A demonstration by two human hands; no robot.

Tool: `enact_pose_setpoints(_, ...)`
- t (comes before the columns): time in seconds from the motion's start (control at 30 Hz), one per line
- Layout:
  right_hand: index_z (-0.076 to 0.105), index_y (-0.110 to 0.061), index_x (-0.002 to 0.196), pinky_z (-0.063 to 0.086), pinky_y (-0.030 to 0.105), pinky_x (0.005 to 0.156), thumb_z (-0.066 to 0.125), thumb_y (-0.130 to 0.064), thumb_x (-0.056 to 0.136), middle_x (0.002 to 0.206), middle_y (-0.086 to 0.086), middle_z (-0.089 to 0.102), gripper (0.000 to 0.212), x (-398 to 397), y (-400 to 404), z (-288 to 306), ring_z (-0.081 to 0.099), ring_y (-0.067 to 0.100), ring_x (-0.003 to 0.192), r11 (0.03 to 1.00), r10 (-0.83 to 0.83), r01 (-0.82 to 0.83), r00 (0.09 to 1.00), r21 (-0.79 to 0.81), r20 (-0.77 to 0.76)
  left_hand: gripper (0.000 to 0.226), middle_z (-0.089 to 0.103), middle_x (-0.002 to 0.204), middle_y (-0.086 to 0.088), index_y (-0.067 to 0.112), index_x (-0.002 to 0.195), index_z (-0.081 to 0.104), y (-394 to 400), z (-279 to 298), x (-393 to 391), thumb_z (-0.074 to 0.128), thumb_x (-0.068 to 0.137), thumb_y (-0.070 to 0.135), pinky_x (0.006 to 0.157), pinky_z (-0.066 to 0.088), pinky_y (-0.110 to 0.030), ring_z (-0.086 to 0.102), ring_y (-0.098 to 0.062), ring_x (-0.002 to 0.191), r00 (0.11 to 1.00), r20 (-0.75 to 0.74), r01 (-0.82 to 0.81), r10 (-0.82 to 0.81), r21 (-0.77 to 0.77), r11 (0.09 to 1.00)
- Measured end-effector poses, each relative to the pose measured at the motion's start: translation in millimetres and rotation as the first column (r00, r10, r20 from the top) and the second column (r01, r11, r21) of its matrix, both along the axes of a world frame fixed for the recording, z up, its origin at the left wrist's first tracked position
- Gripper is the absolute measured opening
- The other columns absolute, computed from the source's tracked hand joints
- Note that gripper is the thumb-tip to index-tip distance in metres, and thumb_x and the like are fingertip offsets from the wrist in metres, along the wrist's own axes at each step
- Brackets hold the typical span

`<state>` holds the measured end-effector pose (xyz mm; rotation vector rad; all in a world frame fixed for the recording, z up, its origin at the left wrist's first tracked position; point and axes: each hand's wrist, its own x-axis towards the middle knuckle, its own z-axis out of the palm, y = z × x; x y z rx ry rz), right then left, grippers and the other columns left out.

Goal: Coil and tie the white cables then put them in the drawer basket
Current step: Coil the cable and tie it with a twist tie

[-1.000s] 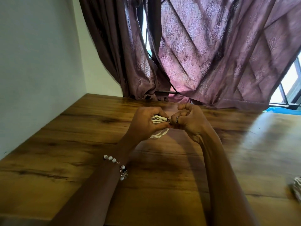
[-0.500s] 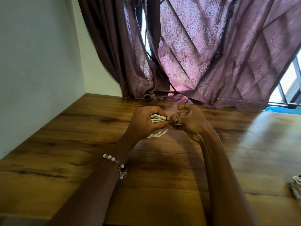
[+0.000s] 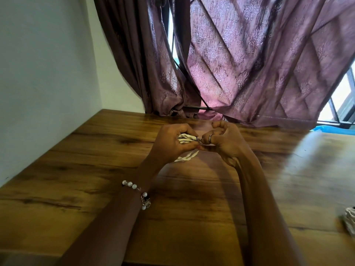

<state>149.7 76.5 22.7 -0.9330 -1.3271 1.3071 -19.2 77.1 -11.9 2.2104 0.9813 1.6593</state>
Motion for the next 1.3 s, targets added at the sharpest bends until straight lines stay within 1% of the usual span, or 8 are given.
enact_pose_setpoints(0.2, 0.041, -0.005, 0.099, 0.057, 0.041, 0.055, 0.053, 0.026, 0.077, 0.063, 0.013, 0.053, 0.040, -1.4, -1.1, 0.9, 0.058, 0.025, 0.059, 1.000, -0.014, 0.014, 1.000, 0.015, 0.026, 0.033, 0.070, 0.079, 0.001, 0.006, 0.083, 0.071, -0.7, 0.8, 0.8, 0.074, 0.066, 0.035, 0.064, 0.053, -0.030, 0.066, -0.009, 0.072, 1.000, -0.025, 0.007, -0.007, -0.003, 1.000)
enact_pose_setpoints(0.33, 0.042, -0.006, 0.097, 0.058, 0.039, 0.053, 0.053, 0.026, 0.076, 0.056, 0.009, 0.057, 0.040, -1.1, -0.8, 0.3, 0.060, 0.022, 0.055, 1.000, 0.004, -0.004, 0.999, 0.011, 0.035, 0.035, 0.070, 0.079, 0.002, 0.006, 0.083, 0.072, -0.4, 0.4, 0.2, 0.073, 0.067, 0.037, 0.064, 0.053, -0.030, 0.066, -0.009, 0.072, 0.999, -0.033, 0.010, -0.010, 0.003, 1.000)
enact_pose_setpoints(0.5, 0.042, -0.005, 0.098, 0.054, 0.052, 0.069, 0.052, 0.026, 0.077, 0.061, 0.013, 0.049, 0.039, -0.7, -1.1, -0.5, 0.052, 0.026, 0.061, 1.000, 0.010, -0.012, 0.999, 0.023, 0.050, 0.037, 0.071, 0.080, 0.000, 0.005, 0.084, 0.072, -0.8, 0.6, -0.1, 0.075, 0.066, 0.038, 0.063, 0.054, -0.033, 0.067, -0.011, 0.072, 0.999, -0.036, 0.019, -0.019, -0.001, 1.000)
enact_pose_setpoints(0.67, 0.040, -0.006, 0.099, 0.058, 0.045, 0.062, 0.048, 0.028, 0.076, 0.049, 0.003, 0.055, 0.042, 1.8, -3.0, 0.2, 0.060, 0.017, 0.052, 0.998, 0.057, -0.058, 0.995, 0.013, 0.080, 0.031, 0.070, 0.077, 0.003, 0.008, 0.082, 0.071, -1.4, 1.7, -1.4, 0.079, 0.064, 0.032, 0.063, 0.053, -0.031, 0.066, -0.010, 0.070, 0.998, -0.057, 0.034, -0.036, -0.044, 0.998)
enact_pose_setpoints(0.9, 0.043, -0.007, 0.098, 0.059, 0.040, 0.057, 0.056, 0.023, 0.079, 0.058, 0.009, 0.060, 0.037, -0.2, -4.2, 0.3, 0.064, 0.018, 0.055, 0.998, 0.062, -0.061, 0.996, -0.015, 0.064, 0.034, 0.071, 0.080, -0.001, 0.015, 0.084, 0.070, -3.3, 1.9, -0.8, 0.075, 0.062, 0.041, 0.067, 0.055, -0.041, 0.068, -0.018, 0.074, 0.997, -0.040, 0.061, -0.066, -0.109, 0.992)
enact_pose_setpoints(1.1, 0.059, 0.004, 0.103, 0.059, 0.042, 0.070, 0.054, 0.017, 0.083, 0.068, 0.012, 0.066, 0.025, 8.4, -1.9, 3.5, 0.067, 0.019, 0.066, 0.997, 0.080, -0.080, 0.997, -0.002, 0.019, 0.029, 0.073, 0.085, -0.006, 0.008, 0.086, 0.071, -0.7, 0.1, 0.6, 0.082, 0.062, 0.022, 0.073, 0.056, -0.041, 0.069, -0.019, 0.079, 0.997, 0.070, 0.054, -0.042, -0.172, 0.984)
enact_pose_setpoints(1.2, 0.067, -0.001, 0.096, 0.055, 0.032, 0.066, 0.059, 0.009, 0.085, 0.075, 0.009, 0.069, 0.017, 7.5, -0.9, 0.7, 0.066, 0.017, 0.070, 0.998, 0.040, -0.045, 0.993, 0.047, 0.110, 0.026, 0.073, 0.087, -0.004, 0.015, 0.082, 0.070, 1.3, -1.9, 4.4, 0.083, 0.059, 0.014, 0.077, 0.056, -0.036, 0.070, -0.019, 0.083, 0.990, 0.136, 0.084, -0.049, -0.263, 0.961)
enact_pose_setpoints(1.3, 0.067, -0.006, 0.092, 0.051, 0.028, 0.062, 0.061, 0.009, 0.084, 0.070, 0.006, 0.070, 0.019, 1.6, 1.1, -3.3, 0.063, 0.016, 0.066, 0.997, 0.006, -0.015, 0.993, 0.072, 0.122, 0.032, 0.069, 0.082, 0.005, 0.020, 0.074, 0.065, 4.2, -5.4, 5.8, 0.082, 0.061, -0.004, 0.075, 0.053, -0.025, 0.067, -0.007, 0.077, 0.982, 0.186, 0.080, -0.018, -0.334, 0.939)
